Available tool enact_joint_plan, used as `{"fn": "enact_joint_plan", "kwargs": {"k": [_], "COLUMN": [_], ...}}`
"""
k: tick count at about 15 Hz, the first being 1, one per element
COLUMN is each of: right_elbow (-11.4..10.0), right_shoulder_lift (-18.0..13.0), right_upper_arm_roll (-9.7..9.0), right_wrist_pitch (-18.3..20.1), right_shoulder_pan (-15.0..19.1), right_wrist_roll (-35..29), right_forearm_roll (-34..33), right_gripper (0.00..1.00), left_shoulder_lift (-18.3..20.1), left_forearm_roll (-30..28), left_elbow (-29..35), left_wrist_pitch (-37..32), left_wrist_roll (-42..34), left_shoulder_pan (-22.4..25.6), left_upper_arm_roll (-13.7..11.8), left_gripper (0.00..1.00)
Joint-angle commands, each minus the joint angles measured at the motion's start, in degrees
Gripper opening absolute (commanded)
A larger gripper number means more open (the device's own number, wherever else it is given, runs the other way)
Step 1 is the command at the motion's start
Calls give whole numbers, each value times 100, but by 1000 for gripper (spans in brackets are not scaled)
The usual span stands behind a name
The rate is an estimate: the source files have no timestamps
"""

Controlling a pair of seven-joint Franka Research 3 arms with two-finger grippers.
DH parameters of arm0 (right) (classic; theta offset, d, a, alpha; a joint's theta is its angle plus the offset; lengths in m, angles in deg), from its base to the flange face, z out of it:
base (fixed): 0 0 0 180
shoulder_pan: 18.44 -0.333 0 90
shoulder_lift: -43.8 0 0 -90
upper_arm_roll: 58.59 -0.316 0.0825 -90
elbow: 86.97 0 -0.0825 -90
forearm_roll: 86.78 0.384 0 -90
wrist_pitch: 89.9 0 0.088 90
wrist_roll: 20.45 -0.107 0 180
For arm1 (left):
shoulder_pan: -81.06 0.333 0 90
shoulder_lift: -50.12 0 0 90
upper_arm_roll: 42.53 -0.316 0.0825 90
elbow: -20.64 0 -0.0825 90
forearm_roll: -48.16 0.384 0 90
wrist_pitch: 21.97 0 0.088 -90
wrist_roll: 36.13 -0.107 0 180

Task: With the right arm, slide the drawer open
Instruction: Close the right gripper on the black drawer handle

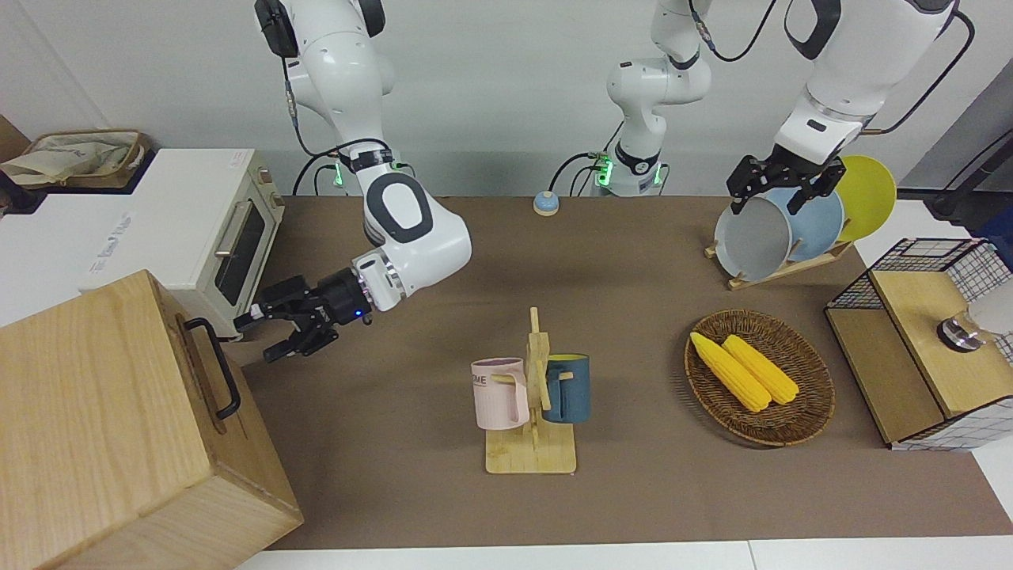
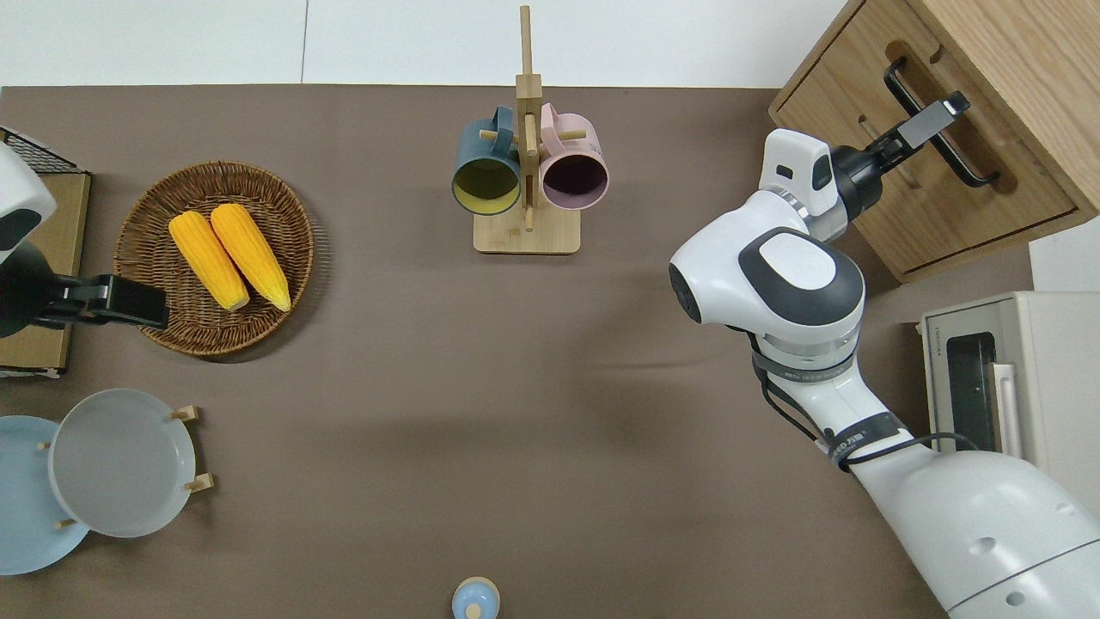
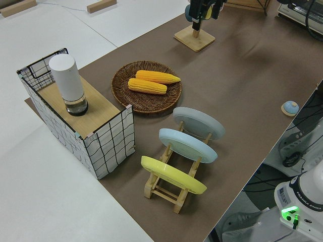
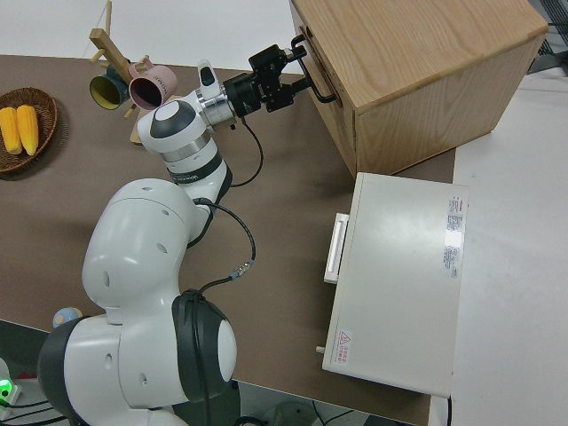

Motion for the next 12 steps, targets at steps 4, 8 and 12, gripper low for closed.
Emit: {"fn": "enact_joint_plan", "kwargs": {"k": [4,8,12], "right_elbow": [20,11,2], "right_shoulder_lift": [43,43,43], "right_upper_arm_roll": [-70,-70,-70], "right_wrist_pitch": [-96,-61,-53], "right_shoulder_pan": [63,36,28], "right_wrist_roll": [-72,16,51], "right_forearm_roll": [-209,-200,-191], "right_gripper": [349,1,0], "left_shoulder_lift": [-65,-65,-65], "left_forearm_roll": [98,98,98], "left_elbow": [-149,-149,-149], "left_wrist_pitch": [-113,-113,-113], "left_wrist_roll": [-56,-56,-56], "left_shoulder_pan": [22,22,22], "left_upper_arm_roll": [37,37,37], "left_gripper": [993,993,993]}}
